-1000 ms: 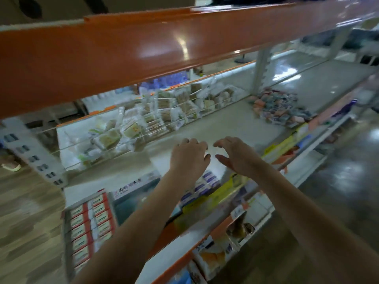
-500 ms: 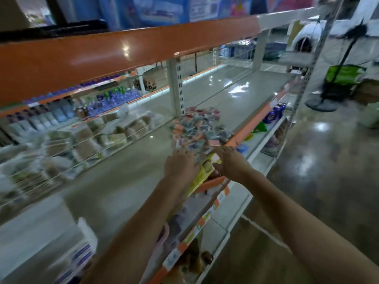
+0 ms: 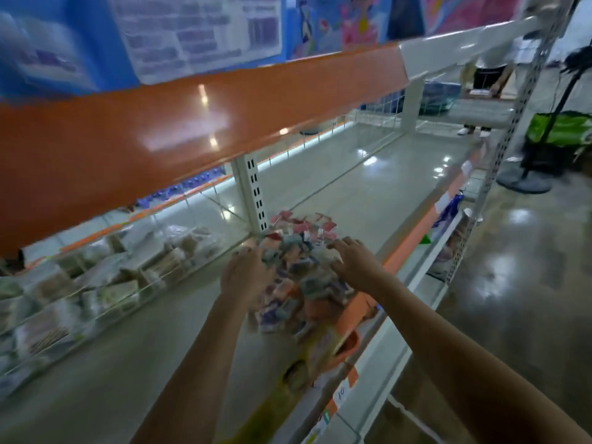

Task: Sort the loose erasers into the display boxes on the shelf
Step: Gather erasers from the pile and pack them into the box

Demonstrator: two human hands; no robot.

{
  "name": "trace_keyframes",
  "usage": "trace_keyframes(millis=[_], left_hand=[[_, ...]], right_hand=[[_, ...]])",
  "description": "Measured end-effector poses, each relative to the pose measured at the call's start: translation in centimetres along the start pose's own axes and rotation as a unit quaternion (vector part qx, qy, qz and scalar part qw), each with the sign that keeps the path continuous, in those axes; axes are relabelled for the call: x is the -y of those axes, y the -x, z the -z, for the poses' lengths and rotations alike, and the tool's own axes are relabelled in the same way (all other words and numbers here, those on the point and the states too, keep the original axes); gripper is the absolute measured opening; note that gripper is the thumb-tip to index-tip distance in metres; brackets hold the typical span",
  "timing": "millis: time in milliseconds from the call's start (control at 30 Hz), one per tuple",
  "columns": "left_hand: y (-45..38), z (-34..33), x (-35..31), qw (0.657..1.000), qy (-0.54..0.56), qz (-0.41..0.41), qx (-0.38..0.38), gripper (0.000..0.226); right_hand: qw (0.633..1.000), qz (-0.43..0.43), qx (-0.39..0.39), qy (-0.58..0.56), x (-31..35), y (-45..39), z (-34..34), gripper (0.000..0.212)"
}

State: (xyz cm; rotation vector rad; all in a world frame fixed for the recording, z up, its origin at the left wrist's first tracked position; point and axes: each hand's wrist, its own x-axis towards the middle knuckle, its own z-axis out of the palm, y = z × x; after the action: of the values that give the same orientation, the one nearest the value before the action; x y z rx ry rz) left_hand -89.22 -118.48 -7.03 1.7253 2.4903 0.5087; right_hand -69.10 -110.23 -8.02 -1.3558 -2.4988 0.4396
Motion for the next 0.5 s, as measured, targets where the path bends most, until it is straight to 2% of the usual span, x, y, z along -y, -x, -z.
trace_keyframes(millis=[133,267,400,500], left_hand=[[-2.8,-0.9,0.7,0.999,-0.013,0.041,0.016,0.050],[-3.9,-2.2,1.5,0.999,-0.019,0.028,0.033,0.051],[-4.3,-3.5,1.6,0.998,-0.006,0.064,0.005,0.048],[-4.4,-4.4,0.9,0.996,0.009,0.081,-0.039,0.039]], right_hand=[[1.000,-0.012,0.008,0.008,-1.7,-4.5,-0.5,0.044],[1.000,-0.004,0.023,-0.011,-3.1,-7.1,-1.4,0.041],[0.999,0.025,-0.016,-0.017,-4.4,-8.3,-2.4,0.041],[0.997,0.053,-0.017,-0.051,-5.5,-8.9,-2.5,0.035]])
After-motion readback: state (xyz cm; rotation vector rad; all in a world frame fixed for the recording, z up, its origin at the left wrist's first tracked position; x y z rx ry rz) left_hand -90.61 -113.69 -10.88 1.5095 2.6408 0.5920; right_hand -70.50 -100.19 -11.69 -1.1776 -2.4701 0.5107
